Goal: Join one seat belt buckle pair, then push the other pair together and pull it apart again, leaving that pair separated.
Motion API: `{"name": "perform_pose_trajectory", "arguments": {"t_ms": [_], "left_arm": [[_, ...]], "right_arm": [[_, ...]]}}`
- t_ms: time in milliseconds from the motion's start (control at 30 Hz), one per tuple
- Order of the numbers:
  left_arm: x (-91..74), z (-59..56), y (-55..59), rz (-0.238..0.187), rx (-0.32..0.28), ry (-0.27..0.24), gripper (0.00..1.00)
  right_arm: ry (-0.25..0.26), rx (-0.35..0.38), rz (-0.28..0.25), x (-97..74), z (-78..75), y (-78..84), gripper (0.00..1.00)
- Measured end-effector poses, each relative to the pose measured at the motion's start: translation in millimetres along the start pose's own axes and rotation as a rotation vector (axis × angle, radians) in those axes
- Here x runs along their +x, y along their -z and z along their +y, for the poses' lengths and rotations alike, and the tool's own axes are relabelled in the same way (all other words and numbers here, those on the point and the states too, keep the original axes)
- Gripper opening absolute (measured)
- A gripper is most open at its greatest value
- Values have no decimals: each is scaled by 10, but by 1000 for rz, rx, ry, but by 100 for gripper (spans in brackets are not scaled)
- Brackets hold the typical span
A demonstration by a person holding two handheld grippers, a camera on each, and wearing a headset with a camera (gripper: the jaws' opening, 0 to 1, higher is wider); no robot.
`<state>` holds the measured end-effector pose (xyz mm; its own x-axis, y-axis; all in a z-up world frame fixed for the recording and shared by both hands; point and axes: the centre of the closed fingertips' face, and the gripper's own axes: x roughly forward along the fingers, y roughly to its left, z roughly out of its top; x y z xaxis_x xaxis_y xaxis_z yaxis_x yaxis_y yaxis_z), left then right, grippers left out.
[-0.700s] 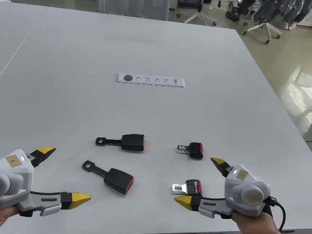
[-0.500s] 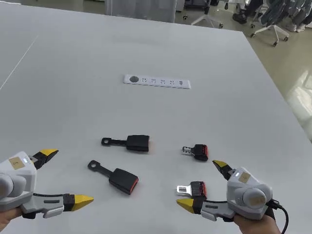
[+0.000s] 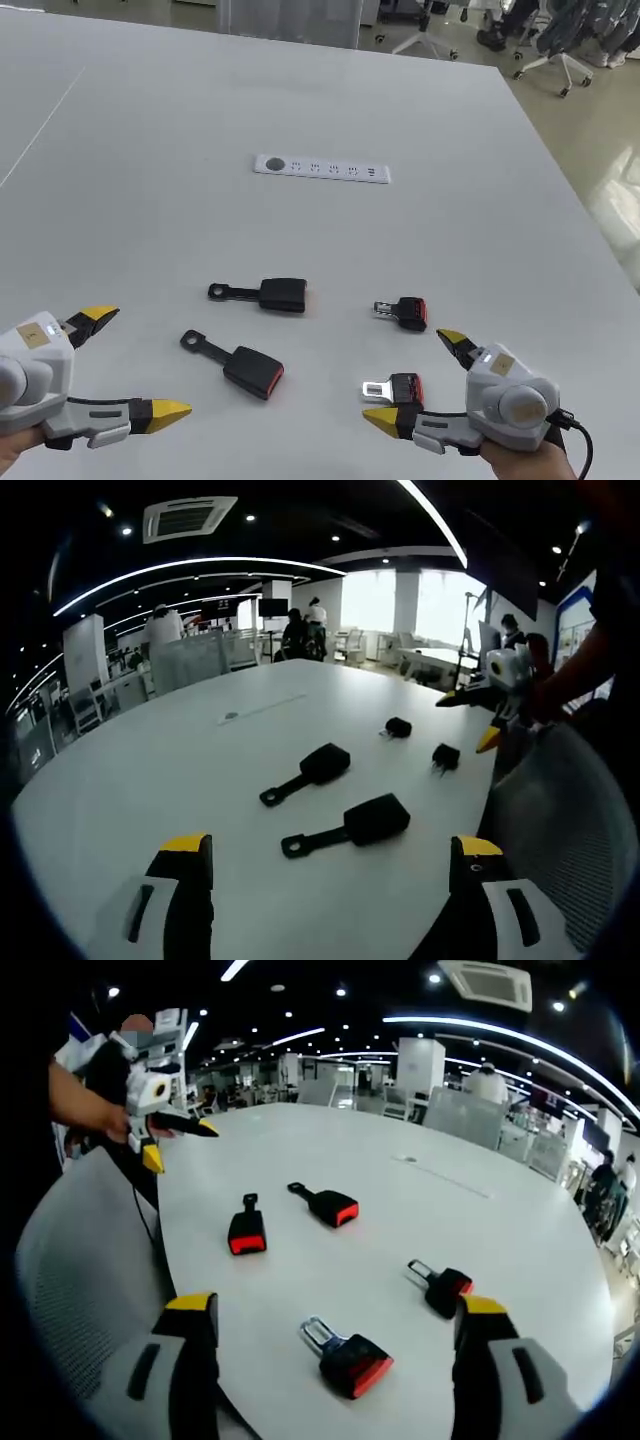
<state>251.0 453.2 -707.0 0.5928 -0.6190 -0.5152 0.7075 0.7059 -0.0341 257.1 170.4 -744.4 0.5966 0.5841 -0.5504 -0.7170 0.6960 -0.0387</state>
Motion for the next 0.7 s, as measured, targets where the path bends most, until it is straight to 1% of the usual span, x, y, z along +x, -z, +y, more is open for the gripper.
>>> {"name": "perform_pose_trajectory", "arguments": {"t_ms": [367,700], "left_arm": [[3,-17,-7,5,3,7,100],[20,-50,17,12,3,15,100]], "right_arm": [[3,5,2,-22,-15,24,99],[0,8,9,-31,2,59,99]]}}
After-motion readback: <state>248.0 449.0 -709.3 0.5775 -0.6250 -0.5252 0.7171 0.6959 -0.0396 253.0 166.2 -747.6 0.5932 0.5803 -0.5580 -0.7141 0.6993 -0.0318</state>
